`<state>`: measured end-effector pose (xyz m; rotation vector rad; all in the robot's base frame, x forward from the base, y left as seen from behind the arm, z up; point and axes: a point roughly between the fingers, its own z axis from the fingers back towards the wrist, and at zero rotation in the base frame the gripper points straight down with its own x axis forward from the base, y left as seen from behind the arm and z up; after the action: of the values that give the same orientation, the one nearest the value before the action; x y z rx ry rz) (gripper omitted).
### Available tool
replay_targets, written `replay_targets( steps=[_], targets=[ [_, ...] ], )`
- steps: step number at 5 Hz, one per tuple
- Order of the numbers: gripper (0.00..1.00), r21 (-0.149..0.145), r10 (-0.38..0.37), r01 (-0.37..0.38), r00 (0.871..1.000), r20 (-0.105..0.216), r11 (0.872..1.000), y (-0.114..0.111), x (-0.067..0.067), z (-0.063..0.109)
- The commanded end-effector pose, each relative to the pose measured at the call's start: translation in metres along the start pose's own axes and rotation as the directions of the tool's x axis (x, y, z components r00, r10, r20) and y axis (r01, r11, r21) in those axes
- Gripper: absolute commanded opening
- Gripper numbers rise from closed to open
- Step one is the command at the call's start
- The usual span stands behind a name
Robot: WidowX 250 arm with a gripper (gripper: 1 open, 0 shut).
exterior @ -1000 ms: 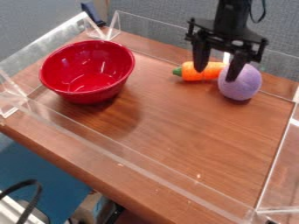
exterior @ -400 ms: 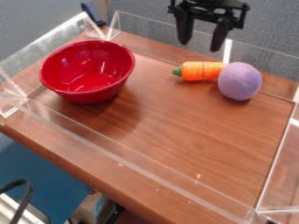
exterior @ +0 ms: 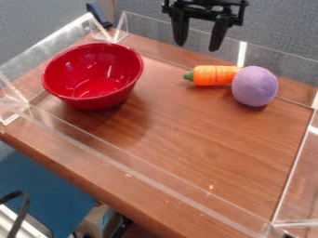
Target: Remove the purple ball from the red bowl and put it on the table
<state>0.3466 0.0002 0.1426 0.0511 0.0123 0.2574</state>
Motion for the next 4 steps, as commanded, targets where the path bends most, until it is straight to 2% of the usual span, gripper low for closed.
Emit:
replay_targets(
  steps=[1,3,4],
  targets=[
    [1.00,-0.014,0.061,-0.061,0.996,0.062,0.998,-0.004,0.004,0.026],
    [1.00,0.012,0.141,-0.141,0.990,0.029,0.990,0.001,-0.001,0.020],
    [1.00,0.026,0.129,-0.130,0.991,0.017,0.991,0.001,-0.005,0.001]
  ],
)
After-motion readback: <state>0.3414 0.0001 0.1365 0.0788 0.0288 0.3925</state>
